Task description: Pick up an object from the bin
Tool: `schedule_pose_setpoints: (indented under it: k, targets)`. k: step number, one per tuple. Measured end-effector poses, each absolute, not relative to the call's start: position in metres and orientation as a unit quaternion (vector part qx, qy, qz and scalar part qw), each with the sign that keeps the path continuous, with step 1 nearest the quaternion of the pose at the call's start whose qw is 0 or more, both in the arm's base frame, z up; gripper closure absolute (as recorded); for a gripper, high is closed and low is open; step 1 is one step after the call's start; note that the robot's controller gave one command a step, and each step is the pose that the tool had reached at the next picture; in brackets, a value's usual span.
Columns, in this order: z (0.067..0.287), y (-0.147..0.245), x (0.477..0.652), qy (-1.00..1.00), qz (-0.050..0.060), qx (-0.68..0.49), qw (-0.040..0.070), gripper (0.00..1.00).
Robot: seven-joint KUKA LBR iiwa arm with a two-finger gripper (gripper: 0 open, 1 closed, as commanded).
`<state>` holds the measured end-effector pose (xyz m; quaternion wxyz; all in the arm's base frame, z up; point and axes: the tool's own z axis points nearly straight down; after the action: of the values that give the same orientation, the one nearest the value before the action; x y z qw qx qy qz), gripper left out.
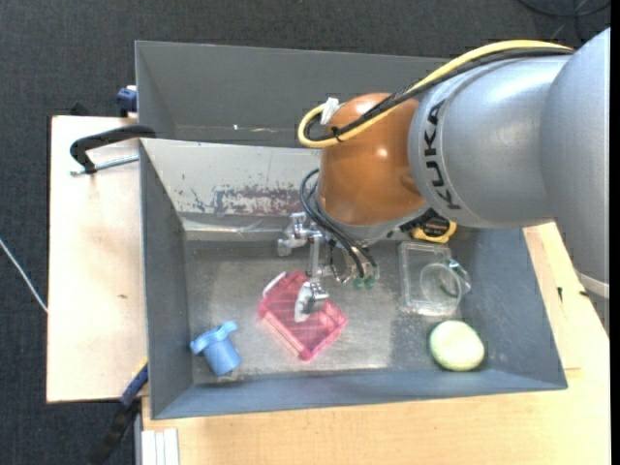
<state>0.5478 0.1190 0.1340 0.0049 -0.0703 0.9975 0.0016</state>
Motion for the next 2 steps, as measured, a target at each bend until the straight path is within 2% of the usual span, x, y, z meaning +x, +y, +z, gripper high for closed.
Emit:
schedule_pose_setpoints:
  k: [1,2]
  targets:
    - [0.086,0.1519,0.5805,0.985,0.0,-0.173,0.006,0.0]
    - [0.0799,0.1597,0.5817,0.983,0.001,-0.185,0.003,0.0]
